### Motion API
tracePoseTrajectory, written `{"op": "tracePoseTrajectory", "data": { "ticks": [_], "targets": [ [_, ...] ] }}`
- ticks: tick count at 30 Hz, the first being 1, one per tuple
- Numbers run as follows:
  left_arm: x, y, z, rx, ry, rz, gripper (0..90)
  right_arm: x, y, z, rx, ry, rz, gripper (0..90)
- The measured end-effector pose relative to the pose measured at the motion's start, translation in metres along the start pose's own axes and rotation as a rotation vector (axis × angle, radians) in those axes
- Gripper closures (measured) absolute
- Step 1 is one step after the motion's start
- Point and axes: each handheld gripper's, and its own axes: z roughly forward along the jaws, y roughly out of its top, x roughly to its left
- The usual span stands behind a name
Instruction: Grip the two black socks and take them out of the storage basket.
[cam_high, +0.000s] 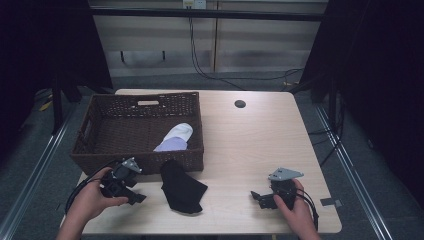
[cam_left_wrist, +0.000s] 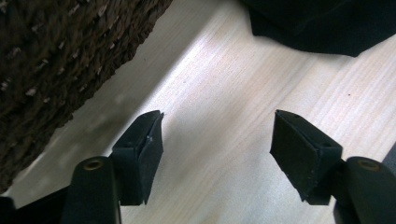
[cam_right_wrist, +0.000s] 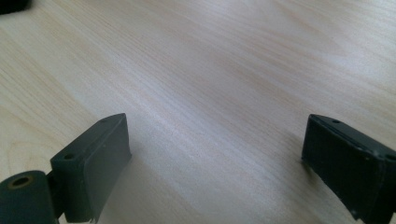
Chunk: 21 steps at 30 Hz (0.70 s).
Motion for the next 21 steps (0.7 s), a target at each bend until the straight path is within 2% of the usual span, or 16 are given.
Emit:
{"op": "tracePoseTrajectory", "data": {
  "ticks": [4, 8, 12, 14, 18, 21],
  "targets": [
    [0.003, -0.006, 0.0, -0.023, 0.012, -0.009, 30.4, 0.0, 0.0, 0.0, 0.0, 0.0, 0.0, 7.1],
    [0.005, -0.011, -0.001, -0.041, 0.042, -0.004, 29.5, 0.001, 0.0, 0.0, 0.004, -0.004, 0.008, 7.1],
    [0.009, -0.017, 0.006, -0.051, 0.081, 0.034, 25.4, 0.001, 0.0, 0.0, 0.003, -0.005, 0.008, 7.1],
    [0.01, -0.022, 0.011, -0.082, 0.077, 0.037, 24.9, 0.001, 0.0, 0.0, 0.002, -0.005, 0.003, 7.1],
    [0.013, -0.028, 0.02, -0.116, 0.076, 0.097, 19.8, 0.001, 0.0, 0.0, 0.002, -0.005, 0.009, 7.1],
    [0.015, -0.03, 0.023, -0.172, 0.06, 0.091, 19.2, 0.001, 0.0, 0.0, 0.002, -0.005, 0.009, 7.1]
  ]
}}
